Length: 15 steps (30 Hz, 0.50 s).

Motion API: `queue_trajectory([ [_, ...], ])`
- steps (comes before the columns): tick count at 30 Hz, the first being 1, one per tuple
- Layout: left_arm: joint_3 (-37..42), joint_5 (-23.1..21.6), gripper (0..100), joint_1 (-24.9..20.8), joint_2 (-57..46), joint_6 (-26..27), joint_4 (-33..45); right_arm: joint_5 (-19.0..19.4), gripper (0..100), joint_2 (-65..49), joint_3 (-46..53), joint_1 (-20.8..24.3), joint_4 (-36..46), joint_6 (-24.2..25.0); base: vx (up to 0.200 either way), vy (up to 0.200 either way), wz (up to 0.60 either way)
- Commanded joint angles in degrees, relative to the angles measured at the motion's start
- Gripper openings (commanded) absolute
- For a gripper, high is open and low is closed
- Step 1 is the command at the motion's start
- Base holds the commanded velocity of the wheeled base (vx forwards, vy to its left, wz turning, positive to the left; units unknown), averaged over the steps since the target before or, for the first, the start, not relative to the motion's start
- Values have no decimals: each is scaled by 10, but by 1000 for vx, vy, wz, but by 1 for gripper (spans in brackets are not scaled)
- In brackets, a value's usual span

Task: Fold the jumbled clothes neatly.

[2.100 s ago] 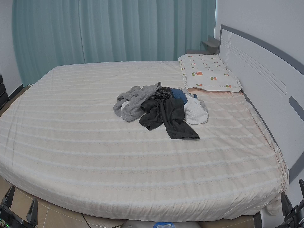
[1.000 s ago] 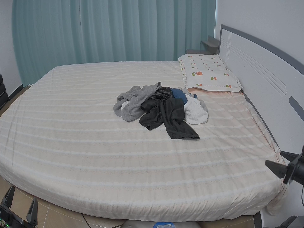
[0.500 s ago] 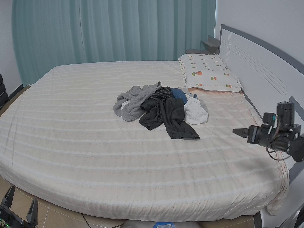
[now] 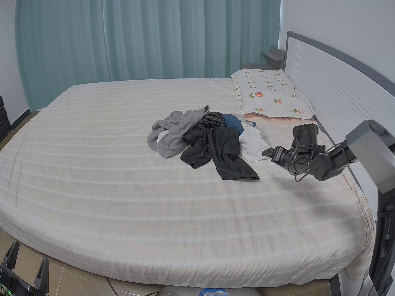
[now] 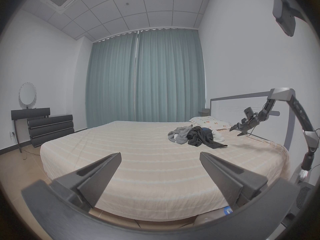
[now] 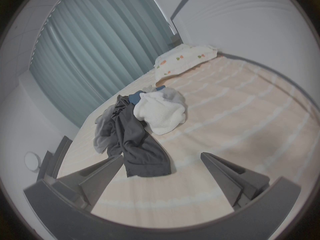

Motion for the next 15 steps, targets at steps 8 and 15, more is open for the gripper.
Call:
queue_trajectory([
  [8,8,0,100,0,-10,0,0,-13,100,170,-159,55,63,59,0,0,0],
  [15,9,0,100,0,-10,0,0,-14,100,186,-213,58,63,83,0,0,0],
])
